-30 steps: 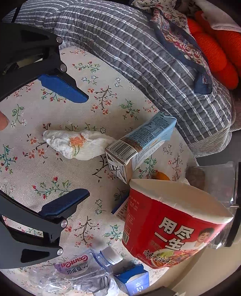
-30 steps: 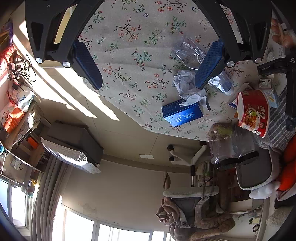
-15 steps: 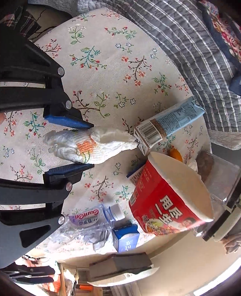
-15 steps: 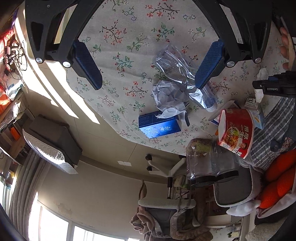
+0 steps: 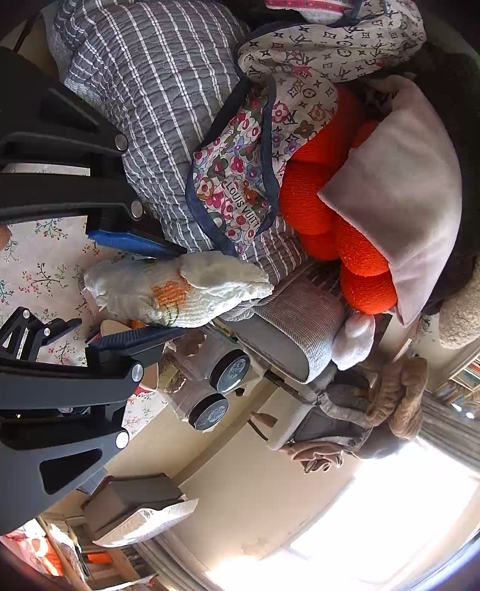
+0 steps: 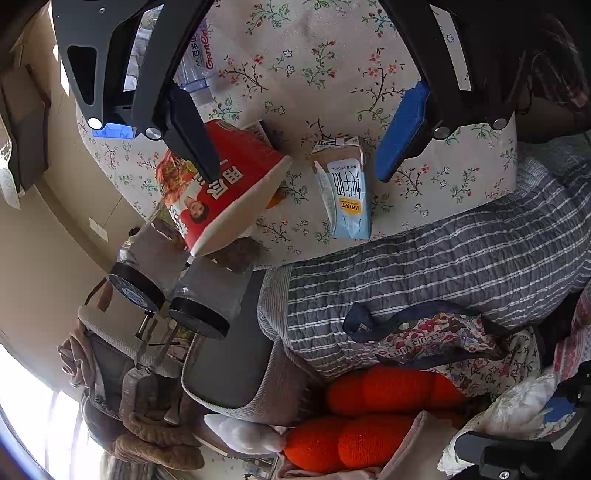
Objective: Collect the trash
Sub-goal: 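Lift the tissue with the left tool while the right tool grasps the milk carton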
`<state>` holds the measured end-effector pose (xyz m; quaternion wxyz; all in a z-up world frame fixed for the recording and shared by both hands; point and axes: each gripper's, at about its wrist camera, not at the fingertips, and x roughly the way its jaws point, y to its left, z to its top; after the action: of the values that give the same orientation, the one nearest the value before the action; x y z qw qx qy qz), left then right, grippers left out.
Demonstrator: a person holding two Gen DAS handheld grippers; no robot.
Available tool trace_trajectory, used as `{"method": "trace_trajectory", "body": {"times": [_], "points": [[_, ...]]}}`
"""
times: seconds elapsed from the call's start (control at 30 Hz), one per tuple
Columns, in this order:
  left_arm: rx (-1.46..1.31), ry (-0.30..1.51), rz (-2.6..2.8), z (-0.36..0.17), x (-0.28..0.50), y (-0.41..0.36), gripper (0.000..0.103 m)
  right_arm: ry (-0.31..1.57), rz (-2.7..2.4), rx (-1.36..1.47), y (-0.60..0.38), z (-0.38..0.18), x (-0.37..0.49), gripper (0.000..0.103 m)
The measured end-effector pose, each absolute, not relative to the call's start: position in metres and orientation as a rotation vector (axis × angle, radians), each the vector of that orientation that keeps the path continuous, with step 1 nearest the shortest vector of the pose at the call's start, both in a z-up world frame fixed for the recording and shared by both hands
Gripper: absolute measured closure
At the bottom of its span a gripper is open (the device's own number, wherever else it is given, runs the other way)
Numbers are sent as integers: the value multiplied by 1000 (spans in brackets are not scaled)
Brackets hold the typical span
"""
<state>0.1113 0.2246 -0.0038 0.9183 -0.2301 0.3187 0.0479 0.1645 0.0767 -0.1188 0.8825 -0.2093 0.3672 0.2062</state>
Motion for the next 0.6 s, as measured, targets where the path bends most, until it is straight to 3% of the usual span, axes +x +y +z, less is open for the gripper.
{"method": "trace_trajectory", "body": {"times": [0.4,0.53,0.6], "points": [[-519,671,139,-15,113,254,67,1089,471,-460,143,-191,246,24],[-533,674,144,-18,115,258,67,1153,448,-439,142,-208,255,46],[-538,677,148,-19,116,260,67,1136,450,-421,140,-204,253,48]]}}
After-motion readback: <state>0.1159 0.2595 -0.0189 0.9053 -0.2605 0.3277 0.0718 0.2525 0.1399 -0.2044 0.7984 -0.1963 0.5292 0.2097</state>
